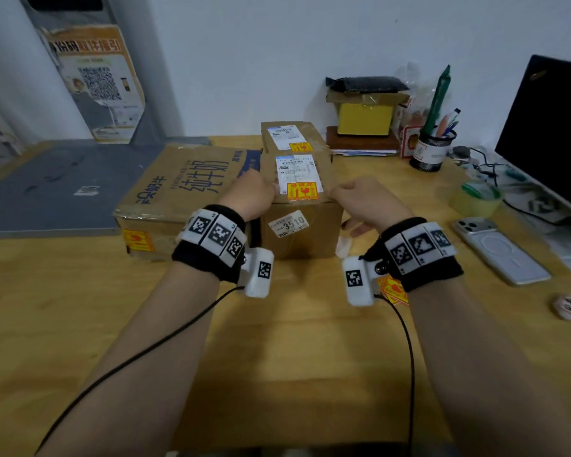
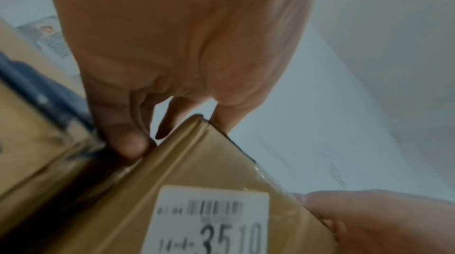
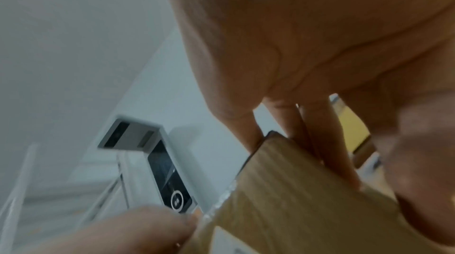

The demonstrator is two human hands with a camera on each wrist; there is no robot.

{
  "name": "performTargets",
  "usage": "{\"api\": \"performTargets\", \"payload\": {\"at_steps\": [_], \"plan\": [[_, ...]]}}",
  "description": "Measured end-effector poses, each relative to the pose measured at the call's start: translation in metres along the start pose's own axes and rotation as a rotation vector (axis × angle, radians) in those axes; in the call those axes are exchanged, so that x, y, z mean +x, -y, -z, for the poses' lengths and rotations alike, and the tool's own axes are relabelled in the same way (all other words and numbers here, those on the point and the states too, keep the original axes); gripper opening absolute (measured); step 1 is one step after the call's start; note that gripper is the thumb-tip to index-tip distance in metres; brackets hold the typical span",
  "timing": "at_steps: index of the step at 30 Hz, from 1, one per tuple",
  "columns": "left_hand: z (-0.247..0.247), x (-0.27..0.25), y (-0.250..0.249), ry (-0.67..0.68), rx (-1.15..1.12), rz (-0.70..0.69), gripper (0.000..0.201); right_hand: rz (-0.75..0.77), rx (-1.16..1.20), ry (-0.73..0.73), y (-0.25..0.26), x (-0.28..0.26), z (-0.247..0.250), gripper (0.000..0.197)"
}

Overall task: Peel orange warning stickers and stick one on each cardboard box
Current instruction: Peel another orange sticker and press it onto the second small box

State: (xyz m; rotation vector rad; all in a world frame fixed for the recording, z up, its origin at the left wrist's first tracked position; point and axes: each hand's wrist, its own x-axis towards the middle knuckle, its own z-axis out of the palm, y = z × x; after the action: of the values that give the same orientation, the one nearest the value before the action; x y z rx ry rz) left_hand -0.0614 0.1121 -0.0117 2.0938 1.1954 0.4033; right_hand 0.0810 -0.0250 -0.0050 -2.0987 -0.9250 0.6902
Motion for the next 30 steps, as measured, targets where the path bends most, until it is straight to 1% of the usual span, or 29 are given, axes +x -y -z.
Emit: {"api": "performTargets", "payload": {"at_steps": [2,3,5,6,8,11,14,15,18,21,24,27,29,30], "plan": [[0.002,-0.011,0.0,-0.016,-0.042,0.007,0.031,-0.036,0.183,0.018,0.002,-0.009,-0.002,0.02],[0.004,-0.016,0.0,-0.024,-0.057,0.007,0.031,-0.032,0.236,0.008,0.002,-0.011,-0.001,0.02],[0.008,-0.026,-0.004,-0.03,-0.095,-0.01,0.029,-0.007,0.274,-0.008,0.0,-0.016,0.002,0.023],[0.009,-0.031,-0.008,-0.044,-0.126,-0.032,0.024,0.012,0.277,-0.022,0.0,-0.02,0.006,0.021],[0.014,-0.041,-0.019,-0.081,-0.208,-0.078,0.012,0.058,0.317,-0.071,-0.001,-0.026,0.015,0.019],[0.015,-0.047,-0.041,-0.131,-0.31,-0.182,0.011,0.149,0.39,-0.188,-0.001,-0.033,0.032,0.023],[0.01,-0.043,-0.063,-0.097,-0.442,-0.232,0.037,0.2,0.428,-0.294,-0.002,-0.031,0.047,0.025],[0.006,-0.04,-0.07,-0.083,-0.466,-0.253,0.041,0.205,0.44,-0.32,-0.003,-0.028,0.051,0.027],[-0.01,-0.024,-0.09,-0.047,-0.508,-0.288,0.04,0.221,0.467,-0.398,-0.009,-0.015,0.065,0.031],[-0.028,0.0,-0.102,0.031,-0.612,-0.225,0.039,0.2,0.45,-0.45,-0.018,0.009,0.074,0.025],[-0.049,0.028,-0.107,0.113,-0.708,-0.13,0.038,0.152,0.457,-0.436,-0.03,0.041,0.079,0.023],[-0.069,0.057,-0.105,0.115,-0.685,-0.059,0.032,0.072,0.444,-0.34,-0.046,0.076,0.077,0.025],[-0.085,0.08,-0.1,0.096,-0.665,-0.015,0.039,0.027,0.442,-0.254,-0.056,0.096,0.074,0.026],[-0.091,0.089,-0.098,0.092,-0.697,-0.002,0.041,0.014,0.461,-0.222,-0.06,0.104,0.074,0.028]]}}
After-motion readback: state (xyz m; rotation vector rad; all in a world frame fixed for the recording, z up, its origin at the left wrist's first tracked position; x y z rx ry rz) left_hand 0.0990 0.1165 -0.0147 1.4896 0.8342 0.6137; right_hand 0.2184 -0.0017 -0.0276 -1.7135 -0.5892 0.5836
